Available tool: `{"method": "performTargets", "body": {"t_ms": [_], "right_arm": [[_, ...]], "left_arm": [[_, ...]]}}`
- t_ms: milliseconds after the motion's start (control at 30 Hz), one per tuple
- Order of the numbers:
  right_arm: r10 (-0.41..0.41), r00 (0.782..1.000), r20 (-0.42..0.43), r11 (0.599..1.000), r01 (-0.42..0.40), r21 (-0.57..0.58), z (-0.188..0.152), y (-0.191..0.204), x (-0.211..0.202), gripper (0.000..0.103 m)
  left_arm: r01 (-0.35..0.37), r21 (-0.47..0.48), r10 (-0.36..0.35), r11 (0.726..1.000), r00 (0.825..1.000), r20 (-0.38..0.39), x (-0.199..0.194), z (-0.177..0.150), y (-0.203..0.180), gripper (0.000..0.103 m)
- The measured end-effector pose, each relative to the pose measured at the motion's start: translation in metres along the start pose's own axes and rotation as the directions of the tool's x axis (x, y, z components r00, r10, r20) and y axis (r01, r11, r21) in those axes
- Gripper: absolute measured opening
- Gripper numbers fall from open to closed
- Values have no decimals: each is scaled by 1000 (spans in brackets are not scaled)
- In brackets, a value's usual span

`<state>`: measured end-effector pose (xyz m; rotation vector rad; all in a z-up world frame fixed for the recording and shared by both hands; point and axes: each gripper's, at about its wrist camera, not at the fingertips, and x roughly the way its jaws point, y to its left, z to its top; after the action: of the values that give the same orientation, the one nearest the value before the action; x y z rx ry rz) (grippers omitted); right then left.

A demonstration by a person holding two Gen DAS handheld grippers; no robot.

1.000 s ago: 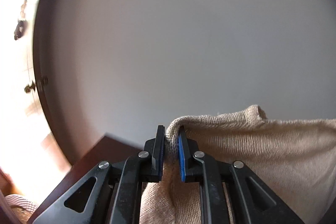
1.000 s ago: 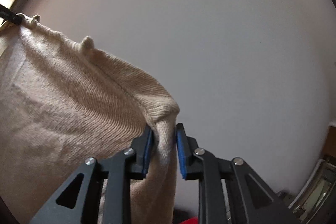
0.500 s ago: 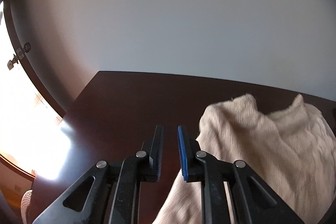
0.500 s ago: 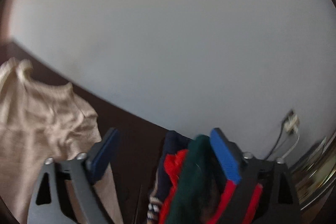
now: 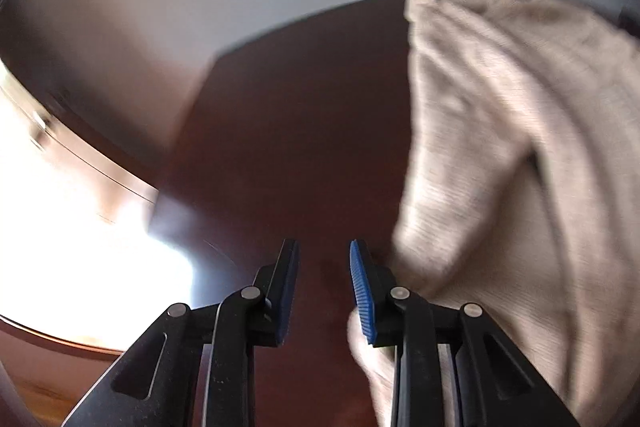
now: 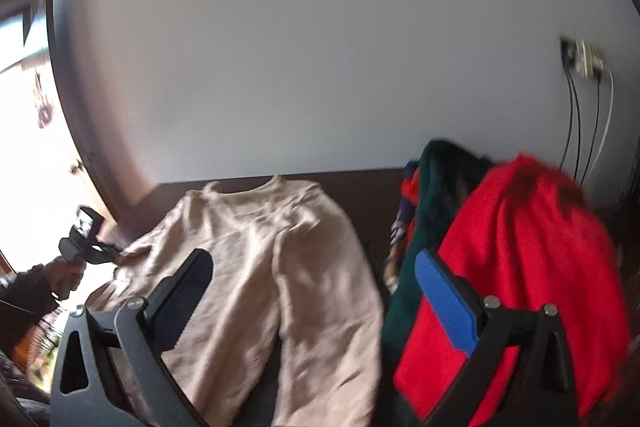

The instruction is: Fold clothes

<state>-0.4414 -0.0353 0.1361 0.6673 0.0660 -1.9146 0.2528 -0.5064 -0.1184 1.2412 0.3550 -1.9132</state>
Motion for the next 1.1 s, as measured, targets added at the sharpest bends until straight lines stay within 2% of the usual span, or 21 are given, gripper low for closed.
{"method": "performTargets", "body": {"t_ms": [33,100,167,233,300,367,433,500,567,667,767,833,1000,1100], "right_arm": [[23,1000,2,999,-23,37,-7,-2,-3,103],[86,996,8,987,-86,133,-20,-8,-5,103],[126,992,15,973,-127,193,-26,-13,-6,103],[139,990,19,970,-140,197,-31,-12,-3,103],[141,990,16,969,-142,201,-34,-10,1,103],[159,987,24,963,-160,214,-37,-9,0,103],[178,983,33,958,-181,223,-40,-8,1,103],[204,978,50,955,-210,210,-45,-2,2,103],[250,967,56,944,-256,210,-49,2,6,103],[321,946,54,918,-325,226,-47,6,14,103],[338,940,49,914,-340,221,-45,11,16,103],[347,936,51,912,-350,215,-49,12,13,103],[342,938,50,910,-344,231,-64,9,9,103],[351,935,49,895,-350,275,-72,2,11,103]], "left_arm": [[69,-43,-69,997,998,-2,-5,-3,5,29],[149,-98,-149,984,989,4,-15,-8,13,29],[174,-110,-176,979,984,-4,-18,-14,13,31],[185,-113,-189,976,982,-19,-27,-27,12,32],[173,-96,-177,980,984,-35,-39,-40,8,32],[119,-50,-121,992,991,-52,-61,-63,5,32],[63,-14,-64,998,996,-63,-66,-80,5,33],[48,-20,-50,999,995,-84,-68,-97,11,44],[42,-28,-45,999,993,-105,-69,-112,16,44],[12,-13,-13,1000,996,-90,-70,-114,15,45],[-22,0,22,1000,996,-85,-69,-109,10,45],[-10,-6,9,1000,995,-95,-65,-105,9,46],[115,-63,-122,991,985,-120,-57,-98,4,46],[112,-67,-119,991,986,-115,-57,-100,1,45]]}}
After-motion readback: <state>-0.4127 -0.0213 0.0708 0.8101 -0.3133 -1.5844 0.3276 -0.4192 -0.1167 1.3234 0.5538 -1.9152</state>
